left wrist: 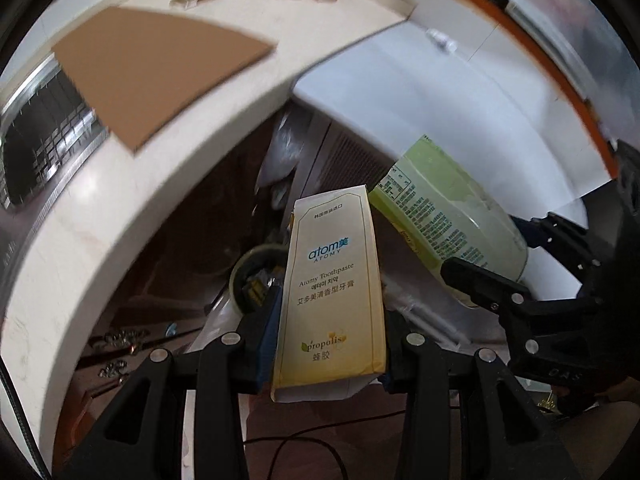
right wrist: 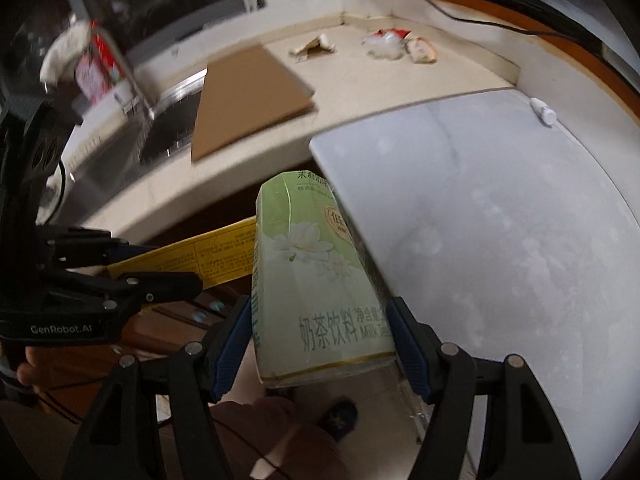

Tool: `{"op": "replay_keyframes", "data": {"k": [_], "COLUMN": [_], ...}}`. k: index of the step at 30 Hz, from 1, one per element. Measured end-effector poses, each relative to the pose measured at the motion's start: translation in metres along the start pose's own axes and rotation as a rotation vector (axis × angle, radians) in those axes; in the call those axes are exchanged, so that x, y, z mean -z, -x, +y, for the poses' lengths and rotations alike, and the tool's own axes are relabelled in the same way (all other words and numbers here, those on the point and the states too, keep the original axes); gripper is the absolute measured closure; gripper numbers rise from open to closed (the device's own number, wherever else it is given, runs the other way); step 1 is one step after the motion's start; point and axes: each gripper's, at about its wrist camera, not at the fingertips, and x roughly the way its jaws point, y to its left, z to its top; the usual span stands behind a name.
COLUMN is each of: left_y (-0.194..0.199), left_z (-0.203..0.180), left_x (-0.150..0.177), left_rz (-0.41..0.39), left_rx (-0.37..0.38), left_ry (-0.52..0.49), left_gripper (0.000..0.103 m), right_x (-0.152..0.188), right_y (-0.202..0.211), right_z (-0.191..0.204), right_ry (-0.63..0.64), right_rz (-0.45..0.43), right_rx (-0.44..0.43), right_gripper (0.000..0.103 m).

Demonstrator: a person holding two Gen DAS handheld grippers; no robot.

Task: Collect trash
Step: 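Carry the toothpaste box and green bottle down toward the trash bin, then open both tools over the trash bin to drop box and bottle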

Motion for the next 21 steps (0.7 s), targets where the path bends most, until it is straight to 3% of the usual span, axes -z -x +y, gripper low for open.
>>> {"op": "replay_keyframes", "data": {"k": [6, 14, 21], "left_y": [-0.056, -0.172, -0.261], "left_z": [0.025, 0.056, 0.078], "left_x": [0.019, 0.034, 0.028], "left_rz": [0.049, 0.091, 0.142], "left_rx": [-0.003, -0.025, -0.052], "left_ry": [0.03, 0.061, 0.078], "left_gripper": [0.065, 0.064, 0.061], "right_x": [0.02, 0.069, 0.094], "right_y": [-0.053, -0.193, -0.28], "right_z": [0.012, -0.016, -0.029], "right_ry": [0.007, -0.119, -0.111], "right_rz": [0.103, 0.329, 0.391], "right_rx": [0.027, 0.079, 0.095], "right_gripper": [0.035, 0.035, 0.034]}}
